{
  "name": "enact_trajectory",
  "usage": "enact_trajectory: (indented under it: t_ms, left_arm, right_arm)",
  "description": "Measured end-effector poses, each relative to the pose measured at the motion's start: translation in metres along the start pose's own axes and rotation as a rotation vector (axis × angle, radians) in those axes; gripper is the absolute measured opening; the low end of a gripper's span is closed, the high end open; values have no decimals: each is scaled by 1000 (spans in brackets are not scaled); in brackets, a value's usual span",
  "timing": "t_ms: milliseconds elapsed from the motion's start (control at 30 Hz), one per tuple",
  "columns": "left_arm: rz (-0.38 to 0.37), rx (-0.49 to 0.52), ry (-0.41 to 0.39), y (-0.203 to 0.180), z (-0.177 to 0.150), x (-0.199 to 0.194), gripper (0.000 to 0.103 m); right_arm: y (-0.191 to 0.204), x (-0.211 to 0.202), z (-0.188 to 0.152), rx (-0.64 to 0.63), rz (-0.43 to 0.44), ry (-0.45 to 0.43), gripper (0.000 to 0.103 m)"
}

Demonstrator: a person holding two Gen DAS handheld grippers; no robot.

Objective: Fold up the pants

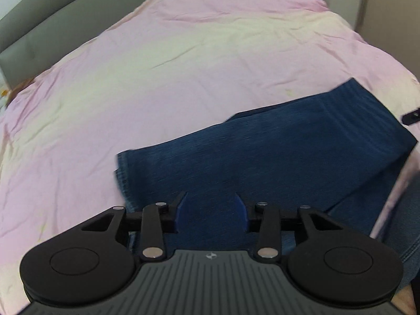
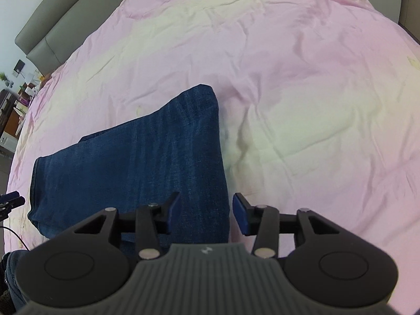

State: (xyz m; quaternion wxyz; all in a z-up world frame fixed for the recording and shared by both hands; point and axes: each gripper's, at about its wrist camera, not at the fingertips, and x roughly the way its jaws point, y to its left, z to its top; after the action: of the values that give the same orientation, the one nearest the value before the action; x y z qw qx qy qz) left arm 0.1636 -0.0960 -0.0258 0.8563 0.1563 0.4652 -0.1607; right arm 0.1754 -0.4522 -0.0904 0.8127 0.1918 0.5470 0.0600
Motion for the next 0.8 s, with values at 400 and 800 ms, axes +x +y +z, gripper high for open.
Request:
enact_trajectory:
  t_ms: [400, 800]
  left_arm:
    - [-307, 389, 43, -104, 30, 76, 44]
    - [-363, 633, 145, -135, 28, 115, 42]
  right_arm:
    - [-11, 51, 26, -8, 80, 50, 40]
    - [-48, 84, 25, 110, 260, 80, 33]
